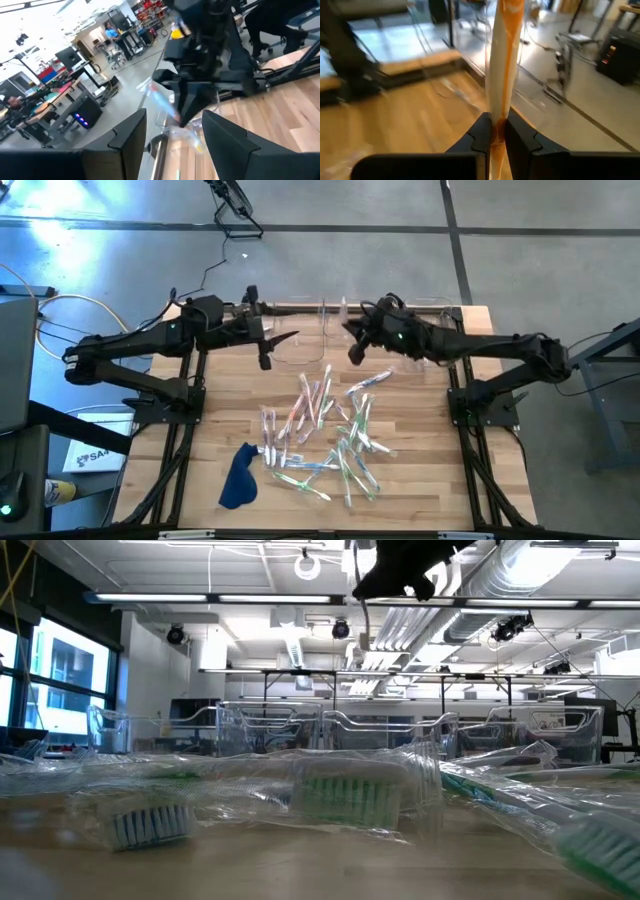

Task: Pick & Place Toothbrushes
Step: Put the orange toothbrush into the middle right transparent bin

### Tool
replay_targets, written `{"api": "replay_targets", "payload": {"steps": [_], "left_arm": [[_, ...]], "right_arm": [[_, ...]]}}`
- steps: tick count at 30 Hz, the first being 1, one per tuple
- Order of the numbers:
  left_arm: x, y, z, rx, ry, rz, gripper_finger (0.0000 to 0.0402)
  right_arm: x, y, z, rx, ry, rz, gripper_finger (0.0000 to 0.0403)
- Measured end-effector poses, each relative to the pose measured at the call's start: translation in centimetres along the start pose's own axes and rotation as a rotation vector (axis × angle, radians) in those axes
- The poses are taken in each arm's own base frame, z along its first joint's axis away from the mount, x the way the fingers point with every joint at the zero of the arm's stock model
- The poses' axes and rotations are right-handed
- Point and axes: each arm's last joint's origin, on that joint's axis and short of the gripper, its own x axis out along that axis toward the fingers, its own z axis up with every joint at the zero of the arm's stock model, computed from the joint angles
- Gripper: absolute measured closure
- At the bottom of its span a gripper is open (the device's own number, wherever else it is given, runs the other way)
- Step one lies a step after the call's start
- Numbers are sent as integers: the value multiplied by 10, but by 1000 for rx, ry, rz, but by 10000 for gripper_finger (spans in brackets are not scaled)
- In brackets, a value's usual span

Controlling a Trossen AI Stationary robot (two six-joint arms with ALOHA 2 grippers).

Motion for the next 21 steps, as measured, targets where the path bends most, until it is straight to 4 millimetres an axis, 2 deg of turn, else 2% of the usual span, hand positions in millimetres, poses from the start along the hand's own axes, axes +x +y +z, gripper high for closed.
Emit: {"api": "replay_targets", "payload": {"steps": [3, 6, 12, 21], "left_arm": [[0, -1, -2, -16, 16, -10, 215], [0, -1, -2, -17, 15, -9, 215], [0, -1, -2, -20, 15, -9, 215], [0, -1, -2, -19, 23, -15, 215]], "right_arm": [[6, -16, 6, -46, 56, -58, 375], [16, -33, 2, -74, 131, -116, 375], [40, -62, -21, -66, 283, -188, 375], [79, -88, -57, -112, 440, -224, 375]]}}
